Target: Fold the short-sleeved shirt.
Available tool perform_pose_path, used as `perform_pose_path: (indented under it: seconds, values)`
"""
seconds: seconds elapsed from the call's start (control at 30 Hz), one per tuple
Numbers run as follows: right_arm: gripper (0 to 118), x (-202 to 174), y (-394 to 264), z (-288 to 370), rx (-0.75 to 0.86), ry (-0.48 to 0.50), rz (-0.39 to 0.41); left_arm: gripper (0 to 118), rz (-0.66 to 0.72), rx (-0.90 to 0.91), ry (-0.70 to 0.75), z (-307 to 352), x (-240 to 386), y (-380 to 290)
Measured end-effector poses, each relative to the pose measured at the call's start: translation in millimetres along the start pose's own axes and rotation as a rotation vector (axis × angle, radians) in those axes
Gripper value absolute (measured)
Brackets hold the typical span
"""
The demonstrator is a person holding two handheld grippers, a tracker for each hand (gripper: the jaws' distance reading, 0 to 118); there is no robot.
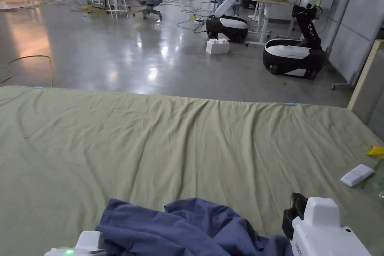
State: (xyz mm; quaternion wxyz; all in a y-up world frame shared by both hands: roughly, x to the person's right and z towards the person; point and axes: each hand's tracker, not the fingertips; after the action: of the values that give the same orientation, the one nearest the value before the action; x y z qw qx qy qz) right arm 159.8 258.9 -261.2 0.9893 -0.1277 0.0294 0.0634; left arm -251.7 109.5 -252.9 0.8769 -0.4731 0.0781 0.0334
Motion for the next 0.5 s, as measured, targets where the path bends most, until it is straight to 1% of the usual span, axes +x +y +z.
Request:
perform_pose_path:
  seconds: [0.03, 0.07, 0.13, 0.17, 0.2, 0.3, 0.33, 0.37, 0.4, 0.43, 0.47, 0.5]
  values:
    - [3, 3, -3, -2, -0.01, -0.004, 0.002, 65, -0.012, 0.011, -0.003, 1, 2, -3]
    - [3, 6, -7, -5, -0.022, -0.008, 0.005, 53, -0.049, 0.053, -0.009, 4, 5, -5]
    - [3, 14, -14, -14, -0.059, -0.018, 0.005, 11, -0.066, 0.091, -0.036, 7, 8, -10]
    - [3, 18, -18, -18, -0.083, -0.02, 0.002, 8, -0.057, 0.094, -0.061, 6, 8, -11]
    - [3, 22, -22, -24, -0.108, -0.019, -0.004, 8, -0.047, 0.084, -0.046, 7, 9, -12]
    - [5, 32, -35, -40, -0.215, -0.011, -0.014, 7, -0.017, 0.105, -0.066, 13, 3, -13]
    - [10, 35, -41, -46, -0.256, -0.001, -0.022, 7, -0.01, 0.11, -0.073, 17, 1, -13]
    - [22, 38, -47, -53, -0.296, -0.001, -0.025, 7, -0.008, 0.121, -0.077, 22, 0, -14]
    - [39, 41, -52, -61, -0.331, 0.016, -0.014, 7, -0.006, 0.134, -0.081, 27, -1, -15]
    - [48, 45, -59, -70, -0.384, 0.016, -0.019, 7, -0.007, 0.147, -0.085, 34, -2, -14]
    - [55, 46, -64, -78, -0.403, 0.03, -0.01, 7, -0.012, 0.157, -0.088, 39, -2, -15]
    - [59, 47, -71, -88, -0.453, 0.044, -0.001, 7, -0.018, 0.168, -0.089, 45, -3, -17]
